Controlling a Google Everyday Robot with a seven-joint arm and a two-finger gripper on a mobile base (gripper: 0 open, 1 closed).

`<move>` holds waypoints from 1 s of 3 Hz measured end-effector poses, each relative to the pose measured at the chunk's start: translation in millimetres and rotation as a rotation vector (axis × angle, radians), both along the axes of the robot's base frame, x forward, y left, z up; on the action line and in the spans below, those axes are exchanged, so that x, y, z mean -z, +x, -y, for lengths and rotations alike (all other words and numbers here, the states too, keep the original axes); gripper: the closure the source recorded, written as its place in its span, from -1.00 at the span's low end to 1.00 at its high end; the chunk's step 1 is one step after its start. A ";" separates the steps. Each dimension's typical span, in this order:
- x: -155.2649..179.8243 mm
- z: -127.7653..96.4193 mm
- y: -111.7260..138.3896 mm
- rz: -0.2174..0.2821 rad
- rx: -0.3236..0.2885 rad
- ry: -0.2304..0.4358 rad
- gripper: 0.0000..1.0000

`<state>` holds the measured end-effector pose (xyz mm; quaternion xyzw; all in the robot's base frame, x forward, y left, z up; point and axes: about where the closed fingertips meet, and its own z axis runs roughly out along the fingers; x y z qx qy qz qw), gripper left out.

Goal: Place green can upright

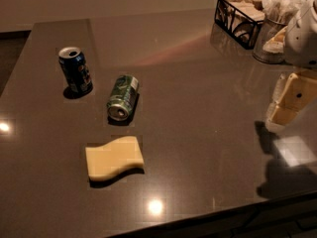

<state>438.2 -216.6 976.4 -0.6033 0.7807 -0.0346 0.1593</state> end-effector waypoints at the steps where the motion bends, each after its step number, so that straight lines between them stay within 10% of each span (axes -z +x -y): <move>1: -0.1 -0.1 0.1 0.000 0.000 0.000 -1.00; 3: 0.3 -22.1 25.3 0.002 -0.090 -0.017 -1.00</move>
Offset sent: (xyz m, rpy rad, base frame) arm 0.0182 0.0156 0.0005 -0.0202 0.0039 0.0585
